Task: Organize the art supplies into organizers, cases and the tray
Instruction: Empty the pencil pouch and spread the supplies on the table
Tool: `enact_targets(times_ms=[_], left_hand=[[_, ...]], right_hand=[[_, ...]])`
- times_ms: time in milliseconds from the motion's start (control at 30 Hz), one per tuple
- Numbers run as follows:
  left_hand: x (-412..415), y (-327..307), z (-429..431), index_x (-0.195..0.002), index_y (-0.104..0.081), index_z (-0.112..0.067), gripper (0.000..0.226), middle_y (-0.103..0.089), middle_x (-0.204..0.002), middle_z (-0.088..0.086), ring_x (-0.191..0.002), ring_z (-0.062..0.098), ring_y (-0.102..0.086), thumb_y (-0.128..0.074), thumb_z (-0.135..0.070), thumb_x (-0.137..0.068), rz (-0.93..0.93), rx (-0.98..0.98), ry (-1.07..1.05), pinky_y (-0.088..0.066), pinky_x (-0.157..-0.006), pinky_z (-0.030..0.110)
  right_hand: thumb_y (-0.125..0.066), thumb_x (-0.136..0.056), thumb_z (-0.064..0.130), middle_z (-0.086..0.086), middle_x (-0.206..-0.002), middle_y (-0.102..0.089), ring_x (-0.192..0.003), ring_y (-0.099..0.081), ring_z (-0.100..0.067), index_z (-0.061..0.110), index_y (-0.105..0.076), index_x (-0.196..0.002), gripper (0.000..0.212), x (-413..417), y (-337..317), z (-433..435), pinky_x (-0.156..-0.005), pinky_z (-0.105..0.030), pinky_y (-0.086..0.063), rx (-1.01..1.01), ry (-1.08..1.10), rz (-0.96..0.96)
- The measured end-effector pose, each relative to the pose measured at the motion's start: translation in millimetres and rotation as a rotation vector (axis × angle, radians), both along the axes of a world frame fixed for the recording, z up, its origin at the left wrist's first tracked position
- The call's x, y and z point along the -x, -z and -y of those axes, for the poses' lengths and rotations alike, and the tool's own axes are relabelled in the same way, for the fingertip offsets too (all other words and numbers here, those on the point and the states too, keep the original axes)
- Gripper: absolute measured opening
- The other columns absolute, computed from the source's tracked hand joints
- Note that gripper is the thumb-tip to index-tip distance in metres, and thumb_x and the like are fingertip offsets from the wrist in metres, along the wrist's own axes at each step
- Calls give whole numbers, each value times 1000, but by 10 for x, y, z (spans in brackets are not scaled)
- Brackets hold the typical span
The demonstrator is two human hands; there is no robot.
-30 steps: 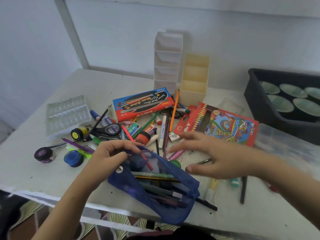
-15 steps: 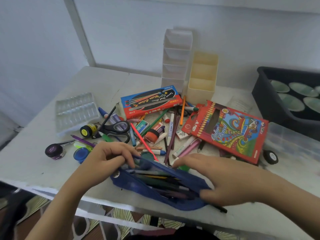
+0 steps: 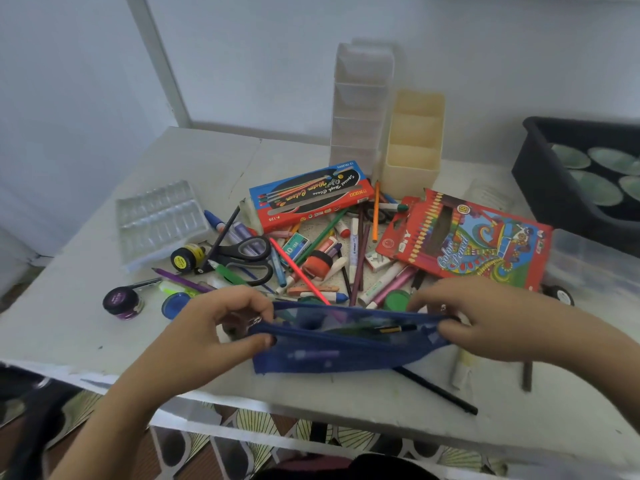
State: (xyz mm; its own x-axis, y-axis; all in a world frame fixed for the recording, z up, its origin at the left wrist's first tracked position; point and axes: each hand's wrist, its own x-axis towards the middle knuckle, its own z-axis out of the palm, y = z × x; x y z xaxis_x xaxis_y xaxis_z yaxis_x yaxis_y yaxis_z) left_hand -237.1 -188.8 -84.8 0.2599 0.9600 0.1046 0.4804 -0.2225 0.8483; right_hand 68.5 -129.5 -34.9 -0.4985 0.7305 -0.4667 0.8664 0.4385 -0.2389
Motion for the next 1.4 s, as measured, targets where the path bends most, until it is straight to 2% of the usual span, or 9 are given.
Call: enact_targets(times_ms=[300, 433, 533, 600, 733, 900, 1033, 1267, 1400], left_hand=[[54, 26, 44, -83, -71, -39, 18, -71, -79, -7, -72, 16, -66, -63, -40, -67, 52, -4, -14, -55, -71, 29], [86, 29, 74, -83, -71, -39, 17, -71, -81, -9, -76, 13, -67, -64, -39, -68, 58, 5, 0, -55, -72, 21], [89, 35, 76, -83, -72, -38, 24, -71, -81, -13, -78, 8, -67, -74, -15, -75, 30, -10, 13, -53, -72, 17], [107, 50, 73, -84, -71, -38, 40, -71, -82, -14, -81, 7, -67, -74, 1, -76, -9, -31, -8, -53, -74, 16], [127, 55, 81, -86, -69, -41, 18, -71, -83, -16, -82, 5, -67, -64, -32, -72, 46, -51, -21, -49, -74, 10], [139, 60, 63, -90, -69, -41, 22, -71, -86, -17, -85, 5, -67, -59, -36, -71, 56, -50, 1, -49, -75, 11], [102, 72, 27, -92, -69, -42, 24, -71, -87, -17, -85, 6, -66, -59, -37, -71, 49, -14, 23, -51, -75, 15], [0, 36, -11, -87, -69, -43, 34, -70, -82, -17, -80, 5, -66, -66, -13, -71, 21, -39, -9, -51, -69, 12], [-88, 26, -55, -93, -68, -38, 49, -70, -84, -20, -82, 0, -66, -73, 7, -73, 31, -32, -26, -49, -70, 8]], right_hand=[[-46, -90, 28, 17, -91, -60, -84, -56, -3, 44, -52, -88, 17, 65, -89, 142, -80, -28, -51, 115, 50, 62], [-47, -90, 31, 17, -91, -61, -83, -58, -2, 43, -55, -88, 15, 111, -89, 193, -78, -25, -52, 157, 88, 90], [-47, -91, 30, 15, -89, -61, -80, -57, -3, 34, -60, -90, 14, 128, -93, 243, -69, -21, -50, 151, 118, 113], [-47, -90, 31, 9, -87, -64, -80, -60, -7, 27, -65, -91, 19, 131, -115, 272, -75, -29, -52, 111, 133, 107], [-46, -86, 29, 0, -81, -65, -74, -61, -13, 18, -66, -87, 23, 156, -168, 365, -75, -37, -52, 78, 161, 74], [-45, -85, 26, -9, -71, -60, -58, -50, -14, 7, -62, -86, 26, 181, -133, 444, -69, -41, -51, 189, 182, 85], [-44, -85, 24, -1, -59, -60, -54, -51, -10, 7, -62, -79, 25, 182, -38, 460, -74, -43, -53, 289, 206, 123], [-43, -90, 26, 2, -62, -64, -60, -60, -9, 12, -66, -85, 27, 80, -16, 333, -72, -35, -54, 154, 282, 137], [-43, -93, 26, 3, -65, -64, -54, -58, -4, 17, -67, -91, 25, 22, -67, 230, -59, -25, -53, 103, 312, 144]])
